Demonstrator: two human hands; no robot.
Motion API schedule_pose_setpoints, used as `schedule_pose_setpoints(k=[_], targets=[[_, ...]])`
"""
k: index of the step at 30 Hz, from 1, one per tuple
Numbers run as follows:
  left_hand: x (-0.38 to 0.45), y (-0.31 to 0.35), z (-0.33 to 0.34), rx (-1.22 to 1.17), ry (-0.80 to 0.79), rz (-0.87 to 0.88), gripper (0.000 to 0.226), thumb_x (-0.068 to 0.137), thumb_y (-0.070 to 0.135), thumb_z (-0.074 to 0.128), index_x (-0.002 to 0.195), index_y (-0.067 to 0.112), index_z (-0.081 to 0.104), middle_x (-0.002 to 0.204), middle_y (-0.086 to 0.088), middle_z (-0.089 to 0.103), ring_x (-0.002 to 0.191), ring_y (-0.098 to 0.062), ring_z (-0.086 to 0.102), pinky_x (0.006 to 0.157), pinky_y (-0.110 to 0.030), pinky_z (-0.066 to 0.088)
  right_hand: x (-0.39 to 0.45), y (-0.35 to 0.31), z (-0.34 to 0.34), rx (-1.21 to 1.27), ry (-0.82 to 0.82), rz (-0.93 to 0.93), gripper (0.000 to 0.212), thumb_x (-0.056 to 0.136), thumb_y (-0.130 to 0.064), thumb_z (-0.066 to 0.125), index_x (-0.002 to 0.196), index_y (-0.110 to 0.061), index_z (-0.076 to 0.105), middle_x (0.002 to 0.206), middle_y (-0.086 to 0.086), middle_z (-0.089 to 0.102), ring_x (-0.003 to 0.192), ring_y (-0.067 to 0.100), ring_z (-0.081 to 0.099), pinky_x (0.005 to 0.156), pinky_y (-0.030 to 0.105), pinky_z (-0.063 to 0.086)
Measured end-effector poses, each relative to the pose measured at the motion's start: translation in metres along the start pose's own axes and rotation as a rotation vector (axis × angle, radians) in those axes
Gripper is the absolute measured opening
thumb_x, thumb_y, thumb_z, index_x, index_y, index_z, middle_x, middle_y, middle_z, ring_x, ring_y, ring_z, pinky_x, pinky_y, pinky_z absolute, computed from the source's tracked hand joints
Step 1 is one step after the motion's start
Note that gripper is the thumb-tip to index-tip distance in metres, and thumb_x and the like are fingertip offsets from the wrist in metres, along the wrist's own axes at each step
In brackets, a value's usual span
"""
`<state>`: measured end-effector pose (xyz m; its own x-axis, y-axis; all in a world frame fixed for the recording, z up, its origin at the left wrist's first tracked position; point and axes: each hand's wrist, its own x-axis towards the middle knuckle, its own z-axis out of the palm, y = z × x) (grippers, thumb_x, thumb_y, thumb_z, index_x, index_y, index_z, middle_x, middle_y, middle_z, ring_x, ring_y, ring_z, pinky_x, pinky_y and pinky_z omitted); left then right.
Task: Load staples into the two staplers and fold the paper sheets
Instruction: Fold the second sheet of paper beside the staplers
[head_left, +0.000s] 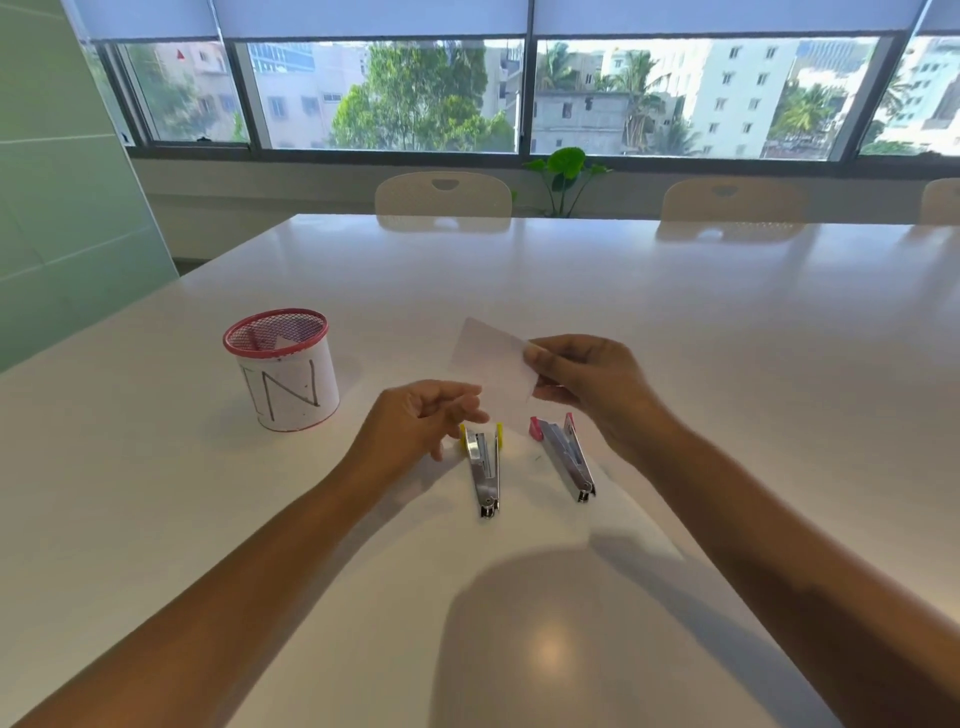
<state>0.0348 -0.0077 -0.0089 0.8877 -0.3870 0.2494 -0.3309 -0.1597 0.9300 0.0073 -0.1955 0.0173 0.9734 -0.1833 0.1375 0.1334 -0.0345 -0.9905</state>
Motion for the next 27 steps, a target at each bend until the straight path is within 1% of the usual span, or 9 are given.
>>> schedule_pose_setpoints(k=[4, 8, 11, 13, 16, 18, 20, 25, 27], targets=[[-0.002, 0.004, 0.001, -0.089, 0.064, -0.029, 0.016, 0.086, 0.020, 0.055, 0.076, 0.017, 0.067, 0.068, 0.012, 0.073, 0.056, 0.000, 0.056, 0.046, -0.016, 0.046, -0.004, 0.002, 0.009, -0.021, -0.052, 0.013, 0.012, 0.080, -0.013, 0.068, 0.091, -0.008, 0.068, 0.073, 0.003, 0.069, 0.060, 0.009, 0.065, 0.062, 0.020, 0.057], [0.000, 0.001, -0.005, -0.166, 0.140, -0.091, 0.013, 0.085, 0.026, 0.056, 0.078, 0.020, 0.064, 0.072, 0.010, 0.072, 0.064, -0.007, 0.060, 0.050, -0.017, 0.049, -0.006, -0.002, 0.013, -0.005, -0.101, 0.013, 0.004, 0.080, -0.010, 0.067, 0.082, -0.007, 0.064, 0.065, 0.002, 0.069, 0.057, 0.008, 0.066, 0.054, 0.019, 0.055], [0.002, -0.001, -0.007, -0.191, 0.163, -0.095, 0.014, 0.087, 0.022, 0.054, 0.077, 0.020, 0.064, 0.066, 0.013, 0.071, 0.060, -0.002, 0.062, 0.050, -0.015, 0.051, -0.009, -0.002, 0.017, -0.084, -0.151, 0.040, 0.008, 0.080, -0.015, 0.067, 0.080, -0.012, 0.060, 0.068, 0.001, 0.069, 0.061, 0.010, 0.068, 0.055, 0.022, 0.055], [0.002, -0.002, -0.009, -0.196, 0.184, -0.088, 0.015, 0.089, 0.019, 0.053, 0.077, 0.019, 0.063, 0.068, 0.010, 0.070, 0.059, 0.000, 0.063, 0.052, -0.014, 0.052, -0.009, -0.002, 0.016, -0.246, -0.138, 0.056, 0.022, 0.077, -0.029, 0.069, 0.088, -0.014, 0.057, 0.071, 0.002, 0.068, 0.068, 0.016, 0.068, 0.063, 0.030, 0.057], [0.003, -0.004, -0.010, -0.124, 0.229, -0.069, 0.016, 0.090, 0.015, 0.052, 0.076, 0.018, 0.060, 0.073, 0.003, 0.065, 0.058, -0.001, 0.063, 0.051, -0.012, 0.051, -0.005, -0.005, 0.000, -0.841, -0.020, 0.031, 0.060, 0.072, -0.051, 0.067, 0.115, -0.015, 0.046, 0.088, 0.002, 0.066, 0.088, 0.022, 0.060, 0.075, 0.032, 0.045], [0.004, -0.006, -0.009, -0.055, 0.255, -0.055, 0.017, 0.090, 0.013, 0.051, 0.075, 0.019, 0.057, 0.073, 0.004, 0.063, 0.058, -0.002, 0.062, 0.049, -0.010, 0.050, -0.006, -0.002, -0.008, -1.082, -0.014, 0.139, 0.078, 0.070, -0.057, 0.067, 0.126, -0.013, 0.035, 0.111, 0.012, 0.060, 0.105, 0.027, 0.052, 0.080, 0.033, 0.039], [0.005, -0.008, -0.008, -0.024, 0.270, -0.046, 0.018, 0.090, 0.011, 0.051, 0.076, 0.020, 0.055, 0.075, 0.004, 0.062, 0.063, -0.005, 0.062, 0.049, -0.010, 0.050, -0.011, 0.002, -0.007, -1.163, -0.092, 0.276, 0.084, 0.069, -0.056, 0.070, 0.129, -0.010, 0.032, 0.123, 0.016, 0.053, 0.113, 0.030, 0.047, 0.086, 0.035, 0.039], [0.008, -0.012, -0.013, -0.011, 0.355, -0.052, 0.004, 0.090, 0.012, 0.052, 0.093, 0.013, 0.054, 0.085, 0.001, 0.062, 0.075, -0.009, 0.061, 0.054, -0.013, 0.052, -0.010, 0.010, 0.002, -1.173, -0.093, 0.226, 0.067, 0.076, -0.036, 0.072, 0.128, -0.009, 0.039, 0.120, 0.010, 0.056, 0.100, 0.022, 0.046, 0.077, 0.028, 0.038], [0.008, -0.012, -0.017, -0.012, 0.385, -0.042, 0.004, 0.090, 0.013, 0.052, 0.093, 0.014, 0.055, 0.083, 0.003, 0.063, 0.075, -0.010, 0.060, 0.055, -0.014, 0.052, -0.005, 0.007, -0.001, -1.050, -0.096, 0.200, 0.057, 0.076, -0.029, 0.073, 0.123, -0.007, 0.049, 0.109, 0.008, 0.061, 0.098, 0.021, 0.050, 0.076, 0.027, 0.041]])
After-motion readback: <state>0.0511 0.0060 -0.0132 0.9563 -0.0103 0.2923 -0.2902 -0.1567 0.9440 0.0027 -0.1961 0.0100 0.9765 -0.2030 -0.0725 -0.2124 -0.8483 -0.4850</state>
